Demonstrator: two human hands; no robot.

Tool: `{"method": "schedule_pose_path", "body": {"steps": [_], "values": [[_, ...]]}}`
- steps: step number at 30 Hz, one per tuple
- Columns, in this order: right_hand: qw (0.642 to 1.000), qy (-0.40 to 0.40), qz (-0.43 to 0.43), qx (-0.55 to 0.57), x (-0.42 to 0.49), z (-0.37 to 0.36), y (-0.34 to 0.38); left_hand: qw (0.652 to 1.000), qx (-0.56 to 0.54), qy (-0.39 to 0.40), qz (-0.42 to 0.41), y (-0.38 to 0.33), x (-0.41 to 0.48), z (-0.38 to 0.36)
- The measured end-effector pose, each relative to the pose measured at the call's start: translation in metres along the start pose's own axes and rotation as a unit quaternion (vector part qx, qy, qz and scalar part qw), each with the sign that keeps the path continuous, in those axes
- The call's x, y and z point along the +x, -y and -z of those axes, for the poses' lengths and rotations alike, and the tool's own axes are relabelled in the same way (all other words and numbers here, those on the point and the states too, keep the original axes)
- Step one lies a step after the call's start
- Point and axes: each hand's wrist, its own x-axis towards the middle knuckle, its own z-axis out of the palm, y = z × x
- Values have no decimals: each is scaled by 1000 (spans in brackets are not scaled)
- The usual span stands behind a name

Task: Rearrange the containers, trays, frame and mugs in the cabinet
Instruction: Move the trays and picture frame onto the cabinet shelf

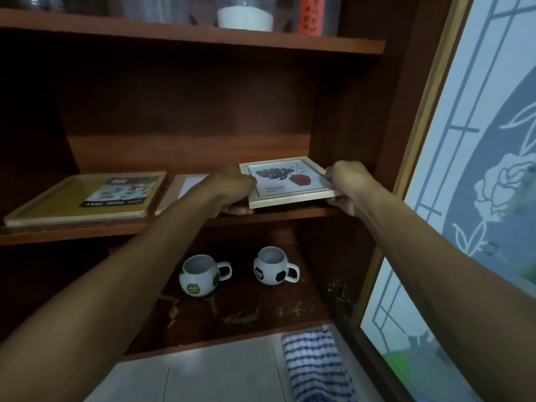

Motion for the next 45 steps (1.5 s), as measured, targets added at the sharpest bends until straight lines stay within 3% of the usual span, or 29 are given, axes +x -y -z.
{"method": "schedule_pose_path", "body": {"steps": [9,14,18,21,29,45], "values": [[999,-23,-5,-25,15,-11,6,975,215,49,-11,-14,31,6],[998,-26,-10,-52,21,-14,8,959,274,73,2,-14,47,7],[994,-23,-12,-104,23,-16,8,955,285,81,-1,-13,54,6],[979,-13,16,-205,22,-15,10,954,283,98,4,-13,57,5],[887,-3,61,-459,26,-20,17,946,297,131,28,-15,63,1],[865,-47,87,-493,38,-25,4,936,323,133,34,-7,79,-2]]}}
